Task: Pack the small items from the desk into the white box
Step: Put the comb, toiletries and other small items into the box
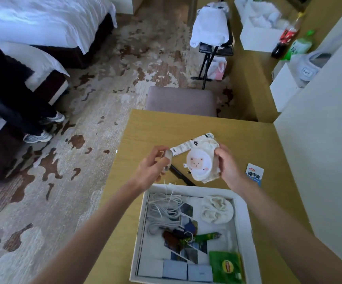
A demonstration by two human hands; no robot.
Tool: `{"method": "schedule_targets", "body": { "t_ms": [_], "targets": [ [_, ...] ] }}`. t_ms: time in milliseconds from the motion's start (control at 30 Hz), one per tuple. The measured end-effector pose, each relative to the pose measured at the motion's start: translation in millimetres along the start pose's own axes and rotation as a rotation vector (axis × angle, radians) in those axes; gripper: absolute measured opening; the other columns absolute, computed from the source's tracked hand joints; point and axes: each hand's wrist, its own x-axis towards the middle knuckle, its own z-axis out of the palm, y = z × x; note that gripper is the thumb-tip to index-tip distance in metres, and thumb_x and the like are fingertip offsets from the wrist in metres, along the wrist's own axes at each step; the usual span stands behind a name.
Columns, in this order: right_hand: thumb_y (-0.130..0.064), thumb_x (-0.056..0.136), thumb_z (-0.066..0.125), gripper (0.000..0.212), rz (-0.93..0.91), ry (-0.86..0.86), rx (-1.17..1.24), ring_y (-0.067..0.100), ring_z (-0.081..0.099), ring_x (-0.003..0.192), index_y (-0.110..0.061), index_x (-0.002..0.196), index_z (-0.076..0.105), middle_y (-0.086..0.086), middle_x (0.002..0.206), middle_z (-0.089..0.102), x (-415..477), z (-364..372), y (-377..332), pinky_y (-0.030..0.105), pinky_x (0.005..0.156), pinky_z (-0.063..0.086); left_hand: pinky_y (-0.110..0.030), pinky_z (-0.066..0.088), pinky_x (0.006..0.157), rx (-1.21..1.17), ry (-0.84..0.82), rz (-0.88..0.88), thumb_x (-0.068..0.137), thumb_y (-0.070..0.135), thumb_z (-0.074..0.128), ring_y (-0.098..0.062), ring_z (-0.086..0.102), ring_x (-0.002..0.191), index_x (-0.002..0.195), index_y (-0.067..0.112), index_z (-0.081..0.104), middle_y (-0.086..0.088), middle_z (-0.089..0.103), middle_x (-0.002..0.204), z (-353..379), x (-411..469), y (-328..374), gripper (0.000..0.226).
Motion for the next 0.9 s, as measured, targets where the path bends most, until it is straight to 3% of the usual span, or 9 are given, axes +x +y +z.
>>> {"method": "schedule_targets", "body": {
  "t_ms": [167,267,300,367,467,533,667,767,900],
  "targets": [
    [-0.017,0.099,0.044,0.016,-0.140,-0.096,-0.392,0.022,0.060,0.091,-0.021,0.107,0.058,0.009,0.103,0.064,-57,-43,-6,0.037,0.076,0.046,-0.024,0.044,0.063,0.229,-0.030,0.103,0.081,0.044,0.049,-0.006,0.055,0.081,0.113,0.042,0.047,0.009,0.055,0.103,44,-35,12,0.032],
    [-0.011,0.097,0.046,0.015,-0.570,-0.124,-0.691,0.001,0.047,0.054,-0.022,0.102,0.056,-0.013,0.073,0.057,-82,-65,11,0.012,0.049,0.034,-0.030,0.051,0.074,0.356,0.001,0.116,0.079,0.043,0.050,-0.006,0.055,0.092,0.118,0.037,0.049,0.010,0.054,0.114,64,-55,13,0.040],
    [-0.008,0.093,0.048,0.016,-0.759,-0.131,-0.858,-0.002,0.046,0.056,-0.019,0.101,0.056,-0.018,0.079,0.055,-87,-71,16,0.009,0.050,0.034,-0.030,0.051,0.076,0.374,0.011,0.111,0.078,0.043,0.050,-0.007,0.056,0.093,0.119,0.035,0.049,0.009,0.055,0.114,70,-61,14,0.042],
    [0.000,0.085,0.057,0.021,-1.058,-0.272,-1.233,0.000,0.051,0.075,-0.013,0.101,0.061,-0.005,0.102,0.058,-86,-80,33,0.013,0.063,0.044,-0.029,0.048,0.077,0.398,0.048,0.099,0.079,0.042,0.050,-0.008,0.055,0.093,0.121,0.030,0.050,0.007,0.055,0.113,78,-75,15,0.044],
    [0.004,0.081,0.058,0.042,-0.897,-0.519,-1.560,0.022,0.053,0.110,-0.016,0.118,0.061,0.006,0.129,0.050,-82,-86,65,0.038,0.089,0.048,-0.030,0.047,0.080,0.434,0.079,0.074,0.081,0.040,0.053,-0.012,0.054,0.097,0.122,0.030,0.048,0.007,0.054,0.114,86,-99,6,0.043],
    [0.000,0.086,0.053,0.050,-0.679,-0.633,-1.648,0.022,0.043,0.126,-0.020,0.131,0.053,0.003,0.141,0.039,-84,-89,82,0.040,0.100,0.042,-0.030,0.048,0.080,0.493,0.050,0.065,0.082,0.040,0.055,-0.014,0.054,0.100,0.122,0.031,0.046,0.006,0.053,0.115,90,-115,-6,0.042],
    [-0.017,0.093,0.050,0.036,-0.658,-0.566,-1.452,0.017,0.050,0.115,-0.022,0.128,0.054,-0.004,0.127,0.047,-88,-85,86,0.032,0.089,0.044,-0.030,0.050,0.082,0.618,-0.008,0.064,0.080,0.049,0.053,-0.013,0.053,0.104,0.122,0.039,0.042,0.007,0.050,0.126,89,-125,-22,0.044],
    [-0.023,0.088,0.057,0.045,-0.774,-0.447,-1.606,0.021,0.048,0.116,-0.020,0.132,0.048,0.001,0.131,0.046,-89,-76,86,0.035,0.089,0.045,-0.036,0.051,0.088,0.664,-0.074,0.041,0.078,0.057,0.049,-0.015,0.050,0.111,0.123,0.044,0.038,0.011,0.045,0.131,82,-121,-29,0.048],
    [-0.027,0.083,0.063,0.063,-0.619,-0.468,-1.869,0.027,0.041,0.127,-0.020,0.141,0.040,0.008,0.139,0.040,-82,-70,87,0.042,0.094,0.041,-0.037,0.049,0.092,0.668,-0.113,0.078,0.075,0.058,0.046,-0.015,0.050,0.114,0.121,0.044,0.038,0.013,0.045,0.132,90,-112,-26,0.049]
  ]
}}
